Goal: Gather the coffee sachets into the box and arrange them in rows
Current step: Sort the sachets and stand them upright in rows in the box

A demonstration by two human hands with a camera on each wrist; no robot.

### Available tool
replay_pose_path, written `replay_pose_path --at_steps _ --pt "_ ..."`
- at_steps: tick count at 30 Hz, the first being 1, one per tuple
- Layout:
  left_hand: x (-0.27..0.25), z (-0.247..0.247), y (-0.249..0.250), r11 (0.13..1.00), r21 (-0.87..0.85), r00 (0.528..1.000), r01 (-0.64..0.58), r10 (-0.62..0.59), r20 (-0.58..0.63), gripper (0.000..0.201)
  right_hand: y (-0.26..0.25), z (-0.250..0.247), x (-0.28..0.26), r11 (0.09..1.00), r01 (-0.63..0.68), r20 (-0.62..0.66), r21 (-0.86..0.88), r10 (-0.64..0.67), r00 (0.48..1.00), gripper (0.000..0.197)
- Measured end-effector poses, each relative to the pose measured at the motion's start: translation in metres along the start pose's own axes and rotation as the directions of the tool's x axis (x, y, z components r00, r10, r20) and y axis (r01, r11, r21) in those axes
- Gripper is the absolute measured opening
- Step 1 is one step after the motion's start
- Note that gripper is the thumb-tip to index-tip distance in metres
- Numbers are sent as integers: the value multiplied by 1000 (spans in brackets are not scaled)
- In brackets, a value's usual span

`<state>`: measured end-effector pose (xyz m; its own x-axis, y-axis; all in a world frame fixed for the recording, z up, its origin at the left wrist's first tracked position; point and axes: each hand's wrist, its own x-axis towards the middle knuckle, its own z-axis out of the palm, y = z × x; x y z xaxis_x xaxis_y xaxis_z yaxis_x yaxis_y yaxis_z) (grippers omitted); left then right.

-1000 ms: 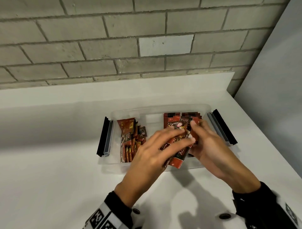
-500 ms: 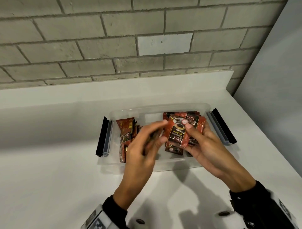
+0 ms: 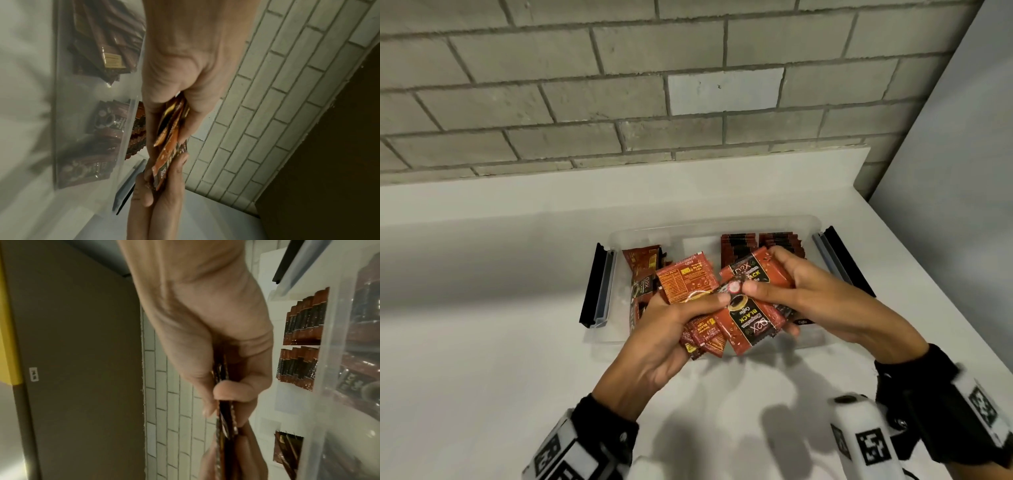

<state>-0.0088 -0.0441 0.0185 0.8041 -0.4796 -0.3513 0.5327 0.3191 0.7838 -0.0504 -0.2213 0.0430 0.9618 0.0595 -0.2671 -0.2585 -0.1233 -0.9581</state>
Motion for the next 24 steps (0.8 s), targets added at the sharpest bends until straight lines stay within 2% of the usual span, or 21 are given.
replay_pose_path --at_steps 3,5,7,10,13,17,24 --pt "2 0 0 997 -67 997 -46 41 -71 32 6 2 5 996 48 -144 71 -37 989 41" --pt "4 -1 1 984 -128 984 -124 105 -146 29 10 2 6 965 99 -259 244 -33 965 37" --pt "4 -1 1 964 -167 965 -205 172 -196 32 13 1 4 881 126 -300 457 19 954 29" --pt "8 1 0 924 -239 935 -298 232 -270 35 15 4 -5 765 87 -216 638 69 974 22" --pt "12 7 -1 884 -281 902 -374 275 -334 31 21 14 -10 721 15 -102 692 77 992 28" --pt "11 18 -8 893 -275 919 -357 283 -276 27 24 28 -8 732 -42 -51 680 104 993 23" --pt "6 27 -15 962 -182 972 -202 175 -155 35 11 22 8 763 66 -219 643 101 970 20"
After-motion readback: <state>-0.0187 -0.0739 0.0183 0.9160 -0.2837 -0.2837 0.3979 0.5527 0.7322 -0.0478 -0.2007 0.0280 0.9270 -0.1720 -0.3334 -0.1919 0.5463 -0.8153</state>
